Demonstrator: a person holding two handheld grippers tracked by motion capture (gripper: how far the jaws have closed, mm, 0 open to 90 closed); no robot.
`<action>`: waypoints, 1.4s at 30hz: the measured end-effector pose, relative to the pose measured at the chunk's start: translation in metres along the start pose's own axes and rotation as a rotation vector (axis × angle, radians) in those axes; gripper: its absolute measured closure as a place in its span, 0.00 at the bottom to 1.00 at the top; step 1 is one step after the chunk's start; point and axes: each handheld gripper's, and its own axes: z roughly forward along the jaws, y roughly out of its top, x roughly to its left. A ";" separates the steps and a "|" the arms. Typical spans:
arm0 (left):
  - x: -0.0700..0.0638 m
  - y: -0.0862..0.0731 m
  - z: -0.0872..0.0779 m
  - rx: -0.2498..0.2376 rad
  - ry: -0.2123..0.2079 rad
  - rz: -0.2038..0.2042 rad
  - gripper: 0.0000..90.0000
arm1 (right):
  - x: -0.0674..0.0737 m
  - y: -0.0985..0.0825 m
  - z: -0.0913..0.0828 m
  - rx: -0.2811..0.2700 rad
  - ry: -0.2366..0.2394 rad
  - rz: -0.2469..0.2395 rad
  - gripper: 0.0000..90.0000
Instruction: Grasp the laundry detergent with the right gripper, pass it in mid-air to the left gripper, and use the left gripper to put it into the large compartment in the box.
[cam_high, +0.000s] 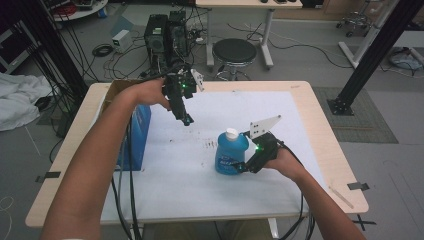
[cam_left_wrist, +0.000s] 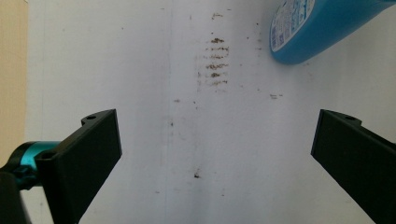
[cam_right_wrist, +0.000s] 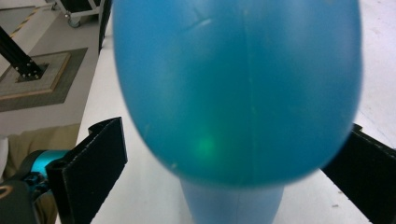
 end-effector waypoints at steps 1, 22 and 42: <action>0.000 0.000 0.000 0.000 0.000 -0.001 0.02 | 0.000 0.000 0.001 -0.004 -0.003 0.006 0.02; 0.000 -0.001 0.000 0.000 0.009 -0.001 0.02 | -0.003 -0.011 0.010 -0.071 0.002 0.005 0.21; 0.000 -0.002 0.000 0.002 0.020 -0.006 0.02 | -0.005 -0.011 0.013 -0.081 0.006 -0.013 0.37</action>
